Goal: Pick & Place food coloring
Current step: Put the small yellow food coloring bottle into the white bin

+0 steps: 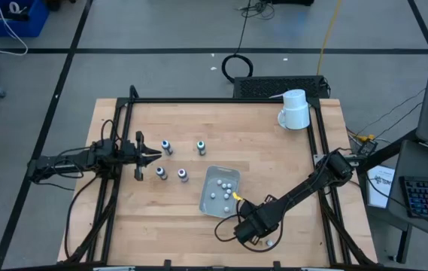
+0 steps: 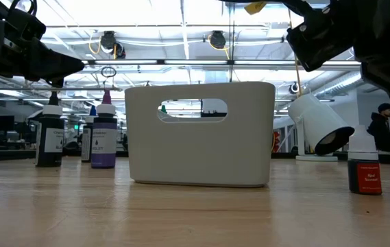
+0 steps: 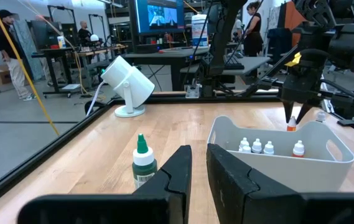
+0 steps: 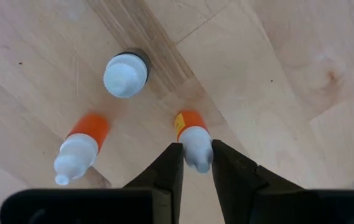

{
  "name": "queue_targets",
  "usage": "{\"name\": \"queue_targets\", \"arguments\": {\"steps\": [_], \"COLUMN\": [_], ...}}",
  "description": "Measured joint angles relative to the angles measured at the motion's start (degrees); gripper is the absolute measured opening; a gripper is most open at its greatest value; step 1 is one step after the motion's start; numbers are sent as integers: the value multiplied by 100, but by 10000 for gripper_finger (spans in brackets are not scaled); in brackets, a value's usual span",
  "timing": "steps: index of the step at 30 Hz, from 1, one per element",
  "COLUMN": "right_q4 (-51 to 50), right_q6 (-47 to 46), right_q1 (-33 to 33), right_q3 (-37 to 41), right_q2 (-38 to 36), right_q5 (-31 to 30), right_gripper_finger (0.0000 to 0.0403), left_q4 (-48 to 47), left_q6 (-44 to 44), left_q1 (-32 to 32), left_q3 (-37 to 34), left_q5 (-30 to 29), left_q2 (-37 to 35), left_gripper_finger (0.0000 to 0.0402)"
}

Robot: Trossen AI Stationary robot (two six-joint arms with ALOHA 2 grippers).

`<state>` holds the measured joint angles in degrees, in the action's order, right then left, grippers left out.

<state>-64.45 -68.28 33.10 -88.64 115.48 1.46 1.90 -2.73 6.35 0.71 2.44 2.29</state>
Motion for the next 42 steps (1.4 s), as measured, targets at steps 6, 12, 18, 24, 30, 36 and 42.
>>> {"name": "queue_targets", "arguments": {"steps": [6,12,18,24,30,36,42], "right_q4": [36,77,88,90,109,134,221], "right_q6": [27,38,38,56,57,60,57], "right_q1": [0,0,0,0,0,0,0], "right_q3": [-2,-2,-2,-2,-2,-2,54], "right_q2": [0,0,0,0,0,0,0], "right_q5": [-1,-30,-46,-169,-167,-167,-145], "right_gripper_finger": [63,103,131,131,125,117,91], "left_q4": [-1,0,-1,1,0,1,1], "left_q6": [1,0,0,1,1,1,-1], "left_q1": [2,0,0,0,1,2,2], "left_q3": [0,0,0,0,0,0,0], "left_q5": [0,0,0,0,0,0,0], "left_q2": [-1,-1,-1,-1,0,-1,-1], "left_gripper_finger": [58,58,58,58,58,58,58]}}
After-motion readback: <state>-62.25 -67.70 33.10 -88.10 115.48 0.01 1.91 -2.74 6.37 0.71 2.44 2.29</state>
